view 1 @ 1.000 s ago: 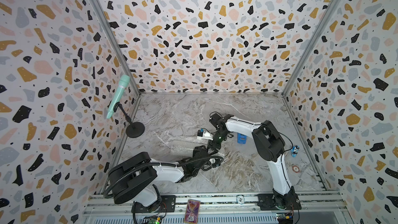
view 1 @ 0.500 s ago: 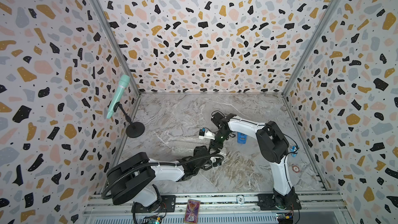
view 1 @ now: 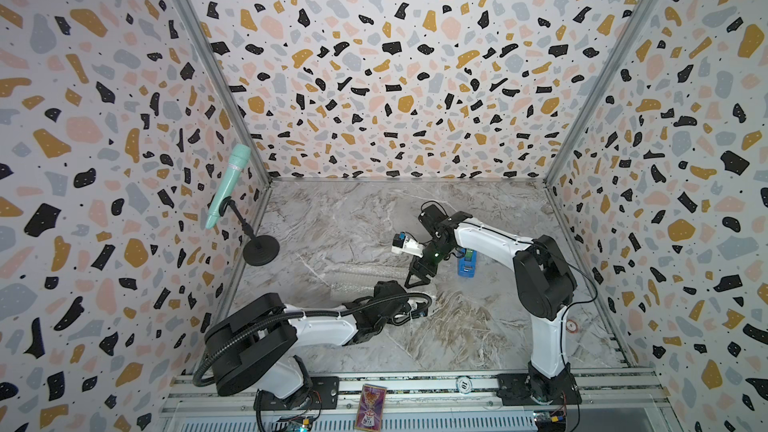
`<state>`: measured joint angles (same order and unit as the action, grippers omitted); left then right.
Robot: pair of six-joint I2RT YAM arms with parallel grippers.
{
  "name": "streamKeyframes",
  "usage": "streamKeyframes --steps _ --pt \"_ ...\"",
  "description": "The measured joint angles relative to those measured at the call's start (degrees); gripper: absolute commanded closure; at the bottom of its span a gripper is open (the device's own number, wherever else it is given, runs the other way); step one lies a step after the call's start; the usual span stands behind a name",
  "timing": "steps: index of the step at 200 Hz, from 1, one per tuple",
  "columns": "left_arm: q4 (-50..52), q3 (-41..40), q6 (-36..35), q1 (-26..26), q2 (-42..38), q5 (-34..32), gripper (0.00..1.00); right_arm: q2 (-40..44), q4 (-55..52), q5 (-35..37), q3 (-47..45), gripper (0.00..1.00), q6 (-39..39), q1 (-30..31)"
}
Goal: Wrap wine bottles in bubble wrap
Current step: Wrap the wine bottle in bubble wrap.
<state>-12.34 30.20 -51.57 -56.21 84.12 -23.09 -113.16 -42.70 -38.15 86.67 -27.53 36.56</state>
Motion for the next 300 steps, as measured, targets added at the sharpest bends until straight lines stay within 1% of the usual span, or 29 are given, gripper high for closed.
streamKeyframes --steps 39,65,84,134,172,194,203,230,260,280,300 --pt "8.68 4.13 0.66 3.32 -0.72 6.43 0.53 4.46 5.57 1.66 -2.60 0.22 2.54 -1.66" --pt "15.08 7.32 0.79 5.73 -0.79 10.99 0.54 8.20 11.28 3.89 -7.04 0.23 5.66 -3.43" --pt "20.65 10.47 0.79 7.54 -0.07 14.86 0.54 11.85 16.22 5.79 -11.26 0.23 8.63 -5.90" --pt "33.86 21.49 0.72 11.82 6.95 23.17 0.54 22.84 29.29 9.73 -23.04 0.22 16.02 -13.62" --pt "42.56 29.38 0.79 14.78 12.61 28.46 0.55 28.81 34.12 14.14 -28.65 0.21 18.64 -15.43" --pt "47.43 34.01 0.85 16.85 16.17 32.24 0.54 34.86 36.39 16.79 -31.52 0.21 18.29 -15.43" --pt "48.87 35.34 1.01 17.55 17.20 33.53 0.54 37.73 37.70 17.49 -32.87 0.19 17.92 -15.43" --pt "52.06 38.21 1.53 18.29 19.52 35.23 0.54 46.51 43.19 18.62 -37.88 0.15 16.09 -15.43" --pt "54.38 40.30 2.25 18.47 21.14 35.98 0.53 49.57 45.88 18.23 -40.19 0.15 13.20 -14.75" --pt "55.21 40.98 2.69 18.62 21.66 36.28 0.51 50.80 47.39 19.19 -42.93 0.14 8.63 -11.10" --pt "56.06 41.68 3.04 18.80 22.16 36.70 0.50 52.92 48.72 22.03 -47.36 0.13 2.05 -3.58"
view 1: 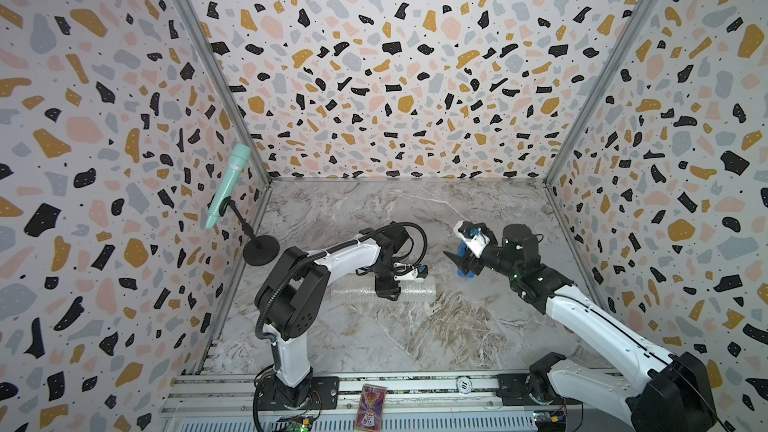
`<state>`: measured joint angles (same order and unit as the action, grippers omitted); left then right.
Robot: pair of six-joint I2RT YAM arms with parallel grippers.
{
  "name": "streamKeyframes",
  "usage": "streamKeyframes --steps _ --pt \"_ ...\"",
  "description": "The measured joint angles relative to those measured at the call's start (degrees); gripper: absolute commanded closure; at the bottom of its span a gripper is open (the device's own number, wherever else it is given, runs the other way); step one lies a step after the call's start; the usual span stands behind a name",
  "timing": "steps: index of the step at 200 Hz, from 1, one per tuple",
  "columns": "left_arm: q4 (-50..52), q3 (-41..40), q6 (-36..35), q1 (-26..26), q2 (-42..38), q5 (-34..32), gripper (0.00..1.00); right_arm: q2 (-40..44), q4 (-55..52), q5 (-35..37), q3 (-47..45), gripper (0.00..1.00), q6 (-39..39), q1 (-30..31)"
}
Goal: Wrap wine bottles in bubble wrap
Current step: Wrap the wine bottle in bubble wrap.
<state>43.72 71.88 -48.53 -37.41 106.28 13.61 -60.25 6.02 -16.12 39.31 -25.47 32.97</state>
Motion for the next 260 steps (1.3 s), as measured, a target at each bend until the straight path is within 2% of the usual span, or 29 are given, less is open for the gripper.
streamKeyframes --steps 21,59,97,126,170,260 --pt "2.19 2.14 0.13 0.59 1.77 1.25 0.49 2.51 2.12 3.06 -4.70 0.13 -6.25 7.58" --pt "6.82 6.43 0.33 1.44 5.05 3.21 0.49 5.07 7.76 10.25 -10.91 0.13 -15.45 16.22" --pt "10.27 9.46 1.01 2.14 7.52 5.05 0.49 -0.02 12.61 19.56 -12.81 0.11 -22.36 24.87" --pt "11.74 10.80 1.27 2.34 8.55 5.66 0.47 -6.25 15.41 25.00 -13.42 0.11 -26.27 29.24" --pt "13.29 12.20 1.38 2.58 9.66 6.34 0.46 -17.03 18.88 30.62 -12.81 0.12 -29.44 31.04" --pt "16.98 15.34 1.33 4.02 12.68 10.58 0.46 -33.29 26.49 41.55 -6.16 0.12 -31.58 31.08"
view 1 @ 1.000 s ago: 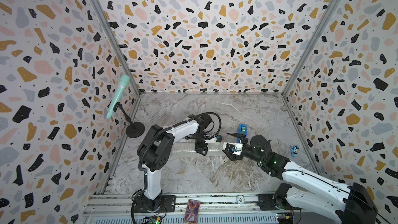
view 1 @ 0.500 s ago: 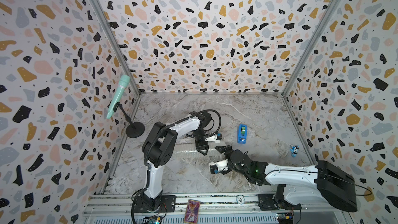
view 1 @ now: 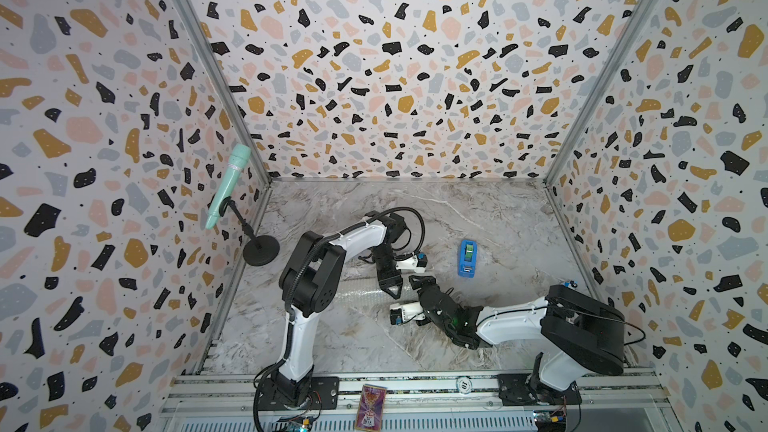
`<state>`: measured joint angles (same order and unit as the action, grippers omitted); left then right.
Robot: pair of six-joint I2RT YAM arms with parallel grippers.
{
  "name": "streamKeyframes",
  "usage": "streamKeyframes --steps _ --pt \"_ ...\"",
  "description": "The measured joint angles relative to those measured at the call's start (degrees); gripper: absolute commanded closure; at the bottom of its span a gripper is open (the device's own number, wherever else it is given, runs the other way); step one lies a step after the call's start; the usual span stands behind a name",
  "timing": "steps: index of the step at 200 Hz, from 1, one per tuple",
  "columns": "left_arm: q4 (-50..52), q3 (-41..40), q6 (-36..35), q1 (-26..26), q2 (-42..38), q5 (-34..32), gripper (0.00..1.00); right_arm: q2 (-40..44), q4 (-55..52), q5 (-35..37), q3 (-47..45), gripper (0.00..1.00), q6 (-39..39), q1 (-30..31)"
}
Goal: Wrap wine bottles in bubble wrap
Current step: Wrap the wine bottle in bubble wrap.
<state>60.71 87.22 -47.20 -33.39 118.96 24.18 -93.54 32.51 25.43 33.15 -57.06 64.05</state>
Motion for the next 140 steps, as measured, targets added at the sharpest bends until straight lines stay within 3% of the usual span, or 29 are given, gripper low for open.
streamKeyframes --steps 61,109,140 --pt "0.42 0.13 0.02 0.20 0.26 1.07 0.45 -4.13 -2.12 -0.81 3.67 0.20 0.90 -0.07" --pt "-0.13 -0.39 -0.13 0.57 -0.02 1.49 0.40 -6.97 -12.52 -2.47 11.17 0.37 6.75 -1.33" --pt "-1.53 -1.51 -0.09 1.44 -0.57 1.88 0.32 -6.99 -19.71 -4.15 15.02 0.52 9.57 -2.19"
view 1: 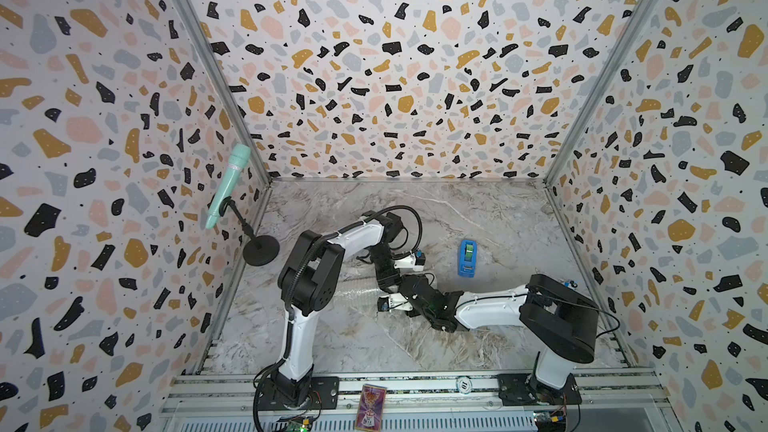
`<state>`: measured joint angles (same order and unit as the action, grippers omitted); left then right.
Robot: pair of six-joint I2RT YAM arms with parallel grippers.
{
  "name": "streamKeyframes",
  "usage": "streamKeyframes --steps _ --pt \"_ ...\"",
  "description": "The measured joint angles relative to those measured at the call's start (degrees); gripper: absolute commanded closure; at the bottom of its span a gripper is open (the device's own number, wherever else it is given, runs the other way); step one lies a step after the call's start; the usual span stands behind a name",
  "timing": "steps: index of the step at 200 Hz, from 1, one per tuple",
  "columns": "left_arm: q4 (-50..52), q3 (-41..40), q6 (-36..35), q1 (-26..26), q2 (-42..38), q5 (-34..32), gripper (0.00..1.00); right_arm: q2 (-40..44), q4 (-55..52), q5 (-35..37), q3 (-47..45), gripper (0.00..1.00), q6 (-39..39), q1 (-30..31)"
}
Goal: Wrap wine bottles in bubble wrap
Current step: Wrap the wine bottle in bubble wrap.
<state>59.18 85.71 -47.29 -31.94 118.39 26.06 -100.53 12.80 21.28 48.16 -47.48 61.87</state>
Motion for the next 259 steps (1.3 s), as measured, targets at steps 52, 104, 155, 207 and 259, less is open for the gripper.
streamKeyframes --steps 52,104,155,207,259 --pt "-4.15 -1.60 0.11 1.07 -1.31 -2.56 0.00 -0.07 -7.91 -5.51 4.55 0.56 1.16 -1.64" --pt "-8.46 -6.38 1.42 3.80 -7.82 -3.50 0.00 -1.44 -15.76 -14.16 10.80 0.56 2.47 -3.58" --pt "-21.49 -13.68 7.63 7.82 -20.24 -9.75 0.00 -4.33 -21.16 -20.87 17.03 0.57 10.62 -6.03" --pt "-37.22 -21.00 17.09 8.83 -31.17 -21.20 0.00 -6.34 -24.57 -26.34 20.39 0.57 25.18 -8.92" --pt "-42.69 -26.82 32.44 9.44 -36.24 -32.54 0.00 -6.45 -24.35 -19.96 20.39 0.56 33.35 -7.04"
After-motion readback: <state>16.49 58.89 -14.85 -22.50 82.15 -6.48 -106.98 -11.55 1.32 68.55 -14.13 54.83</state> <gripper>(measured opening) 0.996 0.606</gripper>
